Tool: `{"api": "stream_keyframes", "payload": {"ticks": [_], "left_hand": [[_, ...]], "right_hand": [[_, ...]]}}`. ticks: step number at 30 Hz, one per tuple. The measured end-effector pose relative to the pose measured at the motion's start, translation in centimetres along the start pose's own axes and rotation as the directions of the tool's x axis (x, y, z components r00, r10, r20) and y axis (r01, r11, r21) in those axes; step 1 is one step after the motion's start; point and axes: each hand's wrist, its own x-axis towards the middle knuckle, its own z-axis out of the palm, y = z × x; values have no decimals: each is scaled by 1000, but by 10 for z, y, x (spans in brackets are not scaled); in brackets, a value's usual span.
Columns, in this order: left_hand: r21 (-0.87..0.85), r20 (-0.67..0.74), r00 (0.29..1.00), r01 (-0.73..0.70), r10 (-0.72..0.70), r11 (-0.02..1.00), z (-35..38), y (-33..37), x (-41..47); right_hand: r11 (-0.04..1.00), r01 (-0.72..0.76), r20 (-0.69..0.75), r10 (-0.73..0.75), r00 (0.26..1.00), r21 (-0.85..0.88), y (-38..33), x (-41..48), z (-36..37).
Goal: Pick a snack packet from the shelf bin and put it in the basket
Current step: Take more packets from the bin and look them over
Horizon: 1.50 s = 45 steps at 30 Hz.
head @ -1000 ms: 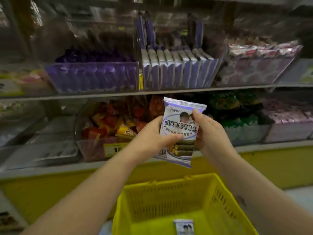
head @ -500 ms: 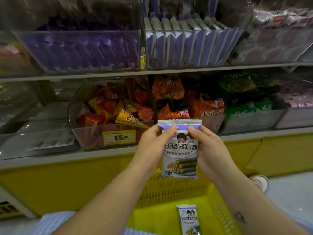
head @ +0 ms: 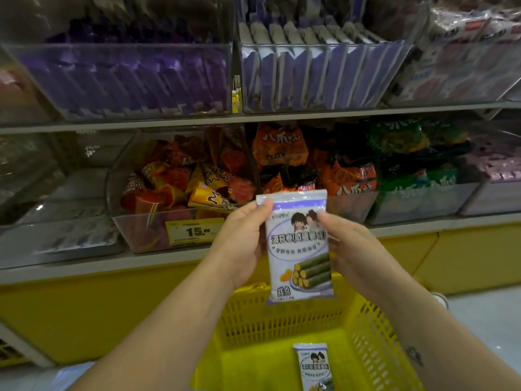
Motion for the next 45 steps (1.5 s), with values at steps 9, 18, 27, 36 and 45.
{"api": "stream_keyframes", "payload": {"ticks": [9, 18, 27, 36, 45], "left_hand": [[-13, 103, 967, 235, -232, 972, -12, 14, -4], [-41, 248, 926, 302, -283, 952, -17, 12, -11], [65, 180, 967, 172, -181, 983, -15, 14, -13], [72, 230, 973, -39, 21, 997, -9, 0, -15], [-48, 322, 946, 36, -19, 998, -14, 4, -15]], "right_hand": [[967, -249, 207, 234, 950, 47, -13, -13, -9], [958, -259, 145, 241, 960, 125, -23, -10, -9], [996, -57, 48, 60, 997, -70, -24, -9, -2], [911, 282, 140, -250, 958, -302, -22, -12, 22], [976, 155, 207, -121, 971, -152, -23, -14, 15]]}}
